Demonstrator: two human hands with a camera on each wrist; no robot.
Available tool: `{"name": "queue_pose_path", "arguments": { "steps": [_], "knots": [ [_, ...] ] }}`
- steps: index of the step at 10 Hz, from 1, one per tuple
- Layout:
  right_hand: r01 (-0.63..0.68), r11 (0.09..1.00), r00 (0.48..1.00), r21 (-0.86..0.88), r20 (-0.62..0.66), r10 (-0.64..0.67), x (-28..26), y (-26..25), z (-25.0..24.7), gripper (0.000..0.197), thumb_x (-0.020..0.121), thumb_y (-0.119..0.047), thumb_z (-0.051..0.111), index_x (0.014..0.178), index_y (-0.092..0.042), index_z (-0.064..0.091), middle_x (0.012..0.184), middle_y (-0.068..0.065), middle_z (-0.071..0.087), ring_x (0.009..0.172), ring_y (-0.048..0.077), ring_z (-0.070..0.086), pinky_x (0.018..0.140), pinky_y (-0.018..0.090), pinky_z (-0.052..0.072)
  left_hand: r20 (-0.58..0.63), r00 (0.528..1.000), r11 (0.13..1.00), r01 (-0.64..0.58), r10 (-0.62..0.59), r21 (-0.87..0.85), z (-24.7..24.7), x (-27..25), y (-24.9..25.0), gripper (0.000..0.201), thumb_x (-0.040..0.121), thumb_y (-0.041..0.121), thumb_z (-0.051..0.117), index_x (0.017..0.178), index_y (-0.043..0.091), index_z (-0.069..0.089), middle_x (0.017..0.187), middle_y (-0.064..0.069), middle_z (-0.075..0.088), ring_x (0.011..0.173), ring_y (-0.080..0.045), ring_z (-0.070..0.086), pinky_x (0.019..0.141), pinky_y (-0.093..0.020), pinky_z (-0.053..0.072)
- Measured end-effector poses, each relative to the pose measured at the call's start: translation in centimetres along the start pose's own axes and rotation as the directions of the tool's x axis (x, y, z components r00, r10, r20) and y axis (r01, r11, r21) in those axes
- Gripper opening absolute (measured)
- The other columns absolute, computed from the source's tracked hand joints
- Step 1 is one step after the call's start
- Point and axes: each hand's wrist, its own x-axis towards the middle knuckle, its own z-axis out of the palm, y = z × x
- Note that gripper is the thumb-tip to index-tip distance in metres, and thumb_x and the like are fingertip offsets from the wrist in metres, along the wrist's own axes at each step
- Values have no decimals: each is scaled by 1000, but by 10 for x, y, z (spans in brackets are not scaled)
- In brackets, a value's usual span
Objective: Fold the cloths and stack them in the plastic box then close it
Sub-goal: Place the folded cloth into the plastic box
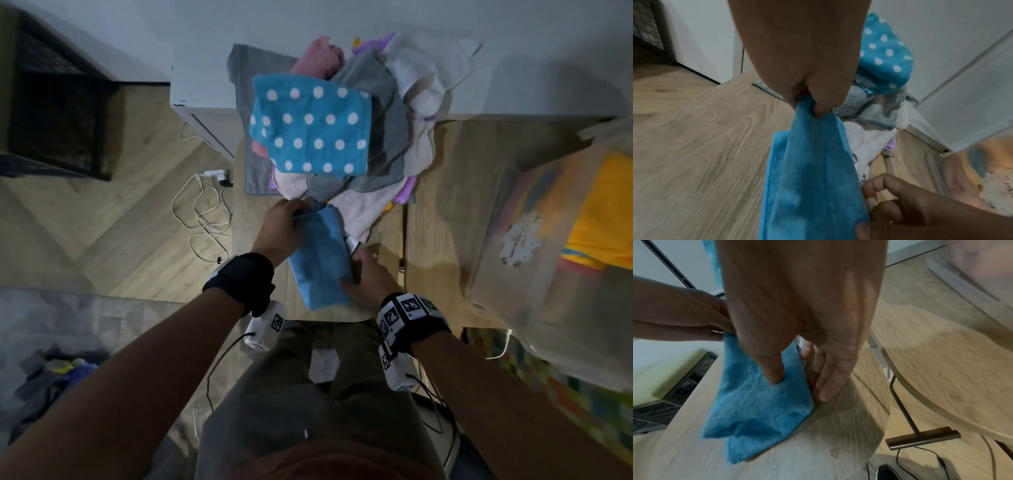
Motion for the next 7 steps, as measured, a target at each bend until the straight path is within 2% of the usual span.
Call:
{"name": "queue_pose_path", "arguments": {
  "steps": [1,2,3,4,5,6,7],
  "knots": [
    [77,997,997,27,-8,-76,3,-1,7,49,84,-32,71,118,-14,42,114,7,54,103,23,56,83,39,49,-103,983,988,144,-150,-62,10,-2,-1,45,81,10,67,124,8,54,115,-16,54,103,-31,54,81,-19,33],
    [100,995,994,-16,-51,-101,5,-1,14,53,79,-43,73,113,-13,46,110,5,51,102,24,54,86,42,48,-90,870,873,488,-484,18,25,-12,-6,78,81,40,70,139,2,31,132,-18,40,116,-34,43,94,-38,37],
    [63,995,997,77,-47,-60,3,-10,17,55,90,-52,60,129,-17,41,113,-2,51,104,23,56,90,43,48,19,730,726,682,-683,-87,32,-22,-15,67,85,37,63,134,-1,36,137,-25,39,124,-39,43,100,-41,39],
    [18,991,999,136,-33,-14,7,-20,17,45,98,-48,47,133,-21,41,123,3,56,110,27,59,95,47,48,129,655,659,752,-745,-14,38,-30,-24,64,88,45,57,133,0,47,140,-25,40,128,-40,41,103,-44,37],
    [-16,990,1000,139,-17,19,19,-26,20,25,96,-39,54,109,-17,53,108,9,64,99,30,63,89,46,51,208,695,719,693,-688,61,37,-33,-24,63,91,45,58,134,0,48,139,-26,40,129,-41,41,108,-43,38],
    [-55,969,998,240,44,46,17,-38,17,28,89,-29,61,114,-17,57,110,8,66,99,25,64,90,44,53,286,756,776,628,-588,-65,30,-33,-21,66,83,45,67,132,6,46,133,-19,44,118,-36,52,97,-42,49],
    [-94,906,994,413,86,64,7,-49,13,53,69,-34,67,120,-24,55,112,4,66,100,23,65,91,46,55,332,770,738,628,-545,-247,18,-34,-22,83,53,58,78,122,21,51,127,-10,52,109,-28,58,92,-46,53]
  ]
}}
